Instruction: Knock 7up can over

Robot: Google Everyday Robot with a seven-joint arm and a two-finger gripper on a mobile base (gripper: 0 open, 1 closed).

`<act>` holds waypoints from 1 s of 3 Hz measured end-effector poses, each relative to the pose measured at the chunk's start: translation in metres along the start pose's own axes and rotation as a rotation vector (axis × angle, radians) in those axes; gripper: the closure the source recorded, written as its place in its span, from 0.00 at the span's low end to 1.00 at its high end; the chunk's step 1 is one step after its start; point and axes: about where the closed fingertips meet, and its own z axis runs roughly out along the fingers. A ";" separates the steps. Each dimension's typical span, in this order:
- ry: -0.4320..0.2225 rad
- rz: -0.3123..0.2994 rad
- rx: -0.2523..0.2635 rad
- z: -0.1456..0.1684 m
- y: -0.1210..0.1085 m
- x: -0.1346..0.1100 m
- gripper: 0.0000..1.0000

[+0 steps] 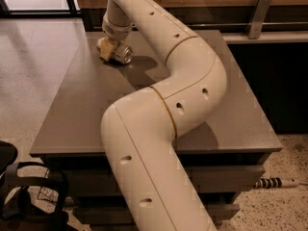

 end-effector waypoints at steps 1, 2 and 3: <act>-0.008 -0.008 -0.029 0.006 0.004 -0.003 0.86; -0.008 -0.008 -0.029 0.006 0.005 -0.003 0.68; -0.005 -0.008 -0.031 0.009 0.005 -0.003 0.45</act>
Offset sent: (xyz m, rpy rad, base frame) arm -0.0005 0.0070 -0.0050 0.0172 0.0157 0.0203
